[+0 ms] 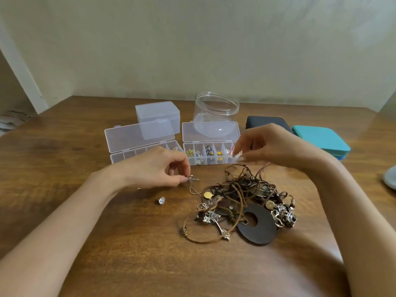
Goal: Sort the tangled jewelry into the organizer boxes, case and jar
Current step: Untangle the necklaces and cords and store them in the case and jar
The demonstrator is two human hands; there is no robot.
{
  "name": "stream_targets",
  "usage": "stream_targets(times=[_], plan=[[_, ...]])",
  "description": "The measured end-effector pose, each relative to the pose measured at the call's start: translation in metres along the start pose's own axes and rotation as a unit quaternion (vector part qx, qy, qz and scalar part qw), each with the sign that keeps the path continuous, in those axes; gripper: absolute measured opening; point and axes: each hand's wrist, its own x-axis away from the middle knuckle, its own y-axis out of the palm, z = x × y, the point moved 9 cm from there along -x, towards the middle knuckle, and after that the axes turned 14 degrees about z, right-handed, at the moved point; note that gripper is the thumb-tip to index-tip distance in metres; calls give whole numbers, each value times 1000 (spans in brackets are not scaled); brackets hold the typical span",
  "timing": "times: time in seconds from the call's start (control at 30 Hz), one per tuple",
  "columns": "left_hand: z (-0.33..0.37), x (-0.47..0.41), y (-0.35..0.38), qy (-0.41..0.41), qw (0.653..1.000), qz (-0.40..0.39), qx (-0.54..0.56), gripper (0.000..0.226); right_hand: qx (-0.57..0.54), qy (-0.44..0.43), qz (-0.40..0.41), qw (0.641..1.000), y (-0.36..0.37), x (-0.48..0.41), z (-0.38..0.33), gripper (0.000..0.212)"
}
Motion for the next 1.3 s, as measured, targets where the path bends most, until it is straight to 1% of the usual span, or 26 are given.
stream_targets(times=[0.03,0.1,0.13,0.17,0.23,0.3,0.33,0.4,0.43,0.47,0.53,0.6,0.67,0.7,0.8,0.93,1.0,1.1,1.2,1.3], plan=[[1,0,3,8,1000,-5,-11,5,-23,12,-41,999,3,4,-1,7],[4,-1,5,30,999,0,-27,6,-39,42,-174,983,23,20,-2,10],[8,-2,2,40,999,19,-23,7,-35,51,-225,972,33,28,-2,11],[14,-2,-1,48,998,46,-5,8,-31,50,-249,967,41,31,-3,11],[31,0,-4,55,993,79,68,21,-50,22,-224,973,46,27,-10,14],[46,2,9,49,990,45,122,38,-81,-5,-182,980,39,21,-18,17],[50,3,20,47,994,14,103,44,-92,-5,-162,983,34,18,-19,15],[48,5,39,60,997,-40,2,48,-94,14,-111,989,19,12,-12,11],[46,5,43,72,996,-51,-31,45,-83,22,-89,992,13,10,-7,10],[47,5,43,86,994,-50,-37,40,-61,28,-78,995,8,9,-1,10],[49,3,41,116,992,-37,-20,26,0,41,-105,994,7,13,9,13],[46,2,35,118,993,-16,-1,17,53,61,-161,984,14,22,17,25],[45,0,23,111,993,27,41,18,84,70,-199,974,24,27,19,39],[45,0,16,103,991,48,64,19,93,70,-210,971,29,28,18,42],[42,1,3,67,988,73,119,19,106,60,-208,971,40,25,14,40],[40,3,1,32,981,57,180,19,118,39,-190,974,42,21,13,27],[39,3,4,19,982,41,183,20,107,41,-169,979,35,19,14,20],[36,3,11,6,987,11,162,20,41,59,-144,987,24,18,15,15],[37,3,13,22,992,2,126,19,-40,74,-116,990,13,16,14,13],[39,3,15,49,994,-10,93,22,-113,90,-98,985,8,13,16,16]])
